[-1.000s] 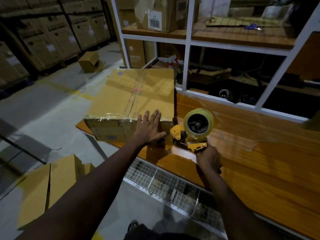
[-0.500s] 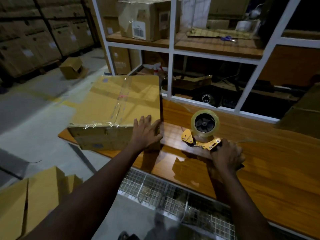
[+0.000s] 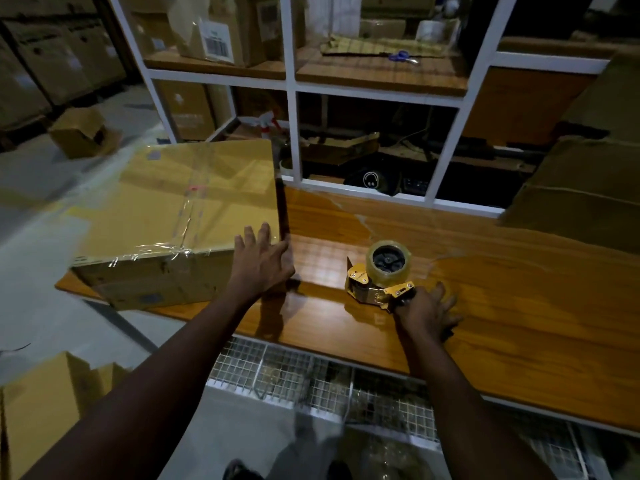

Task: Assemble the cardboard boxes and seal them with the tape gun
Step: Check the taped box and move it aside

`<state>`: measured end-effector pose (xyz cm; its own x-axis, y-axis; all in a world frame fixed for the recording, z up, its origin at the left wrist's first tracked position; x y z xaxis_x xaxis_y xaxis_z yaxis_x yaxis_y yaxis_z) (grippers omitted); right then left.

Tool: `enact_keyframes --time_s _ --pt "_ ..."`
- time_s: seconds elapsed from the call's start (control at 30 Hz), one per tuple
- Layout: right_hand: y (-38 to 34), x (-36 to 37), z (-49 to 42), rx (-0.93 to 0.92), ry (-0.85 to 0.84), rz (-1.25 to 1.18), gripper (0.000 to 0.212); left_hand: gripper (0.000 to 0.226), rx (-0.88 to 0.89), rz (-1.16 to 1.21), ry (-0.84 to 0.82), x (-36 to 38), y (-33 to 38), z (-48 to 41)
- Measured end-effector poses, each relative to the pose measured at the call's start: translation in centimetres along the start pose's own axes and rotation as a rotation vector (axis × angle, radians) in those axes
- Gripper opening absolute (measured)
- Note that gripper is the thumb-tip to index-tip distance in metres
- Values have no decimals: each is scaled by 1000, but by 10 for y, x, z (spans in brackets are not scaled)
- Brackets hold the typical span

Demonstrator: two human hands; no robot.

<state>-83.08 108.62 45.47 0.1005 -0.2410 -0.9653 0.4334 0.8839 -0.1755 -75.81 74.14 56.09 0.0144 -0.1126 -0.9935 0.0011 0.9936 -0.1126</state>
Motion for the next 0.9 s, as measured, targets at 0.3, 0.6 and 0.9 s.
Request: enact_keyframes --time_s 0.3,0.6,0.9 --pt "-12 0 12 35 -57 -34 82 90 71 41 -8 6 -3 2" --pt "-187 -35 158 -439 100 -353 74 69 -5 208 97 -4 -110 67" --pt "-360 -10 328 -913 104 -163 63 68 -303 443 360 13 -282 172"
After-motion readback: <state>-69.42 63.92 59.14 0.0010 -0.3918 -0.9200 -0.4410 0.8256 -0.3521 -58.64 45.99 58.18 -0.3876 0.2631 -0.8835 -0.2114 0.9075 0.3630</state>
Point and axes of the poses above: each hand's wrist, its own z-axis away from the middle knuckle, its own x-axis out of the palm, y = z × x, the point moved 8 cm from there along -z, towards the middle knuckle, and after that the axes turned 12 degrees about x, right-handed, at the moved point
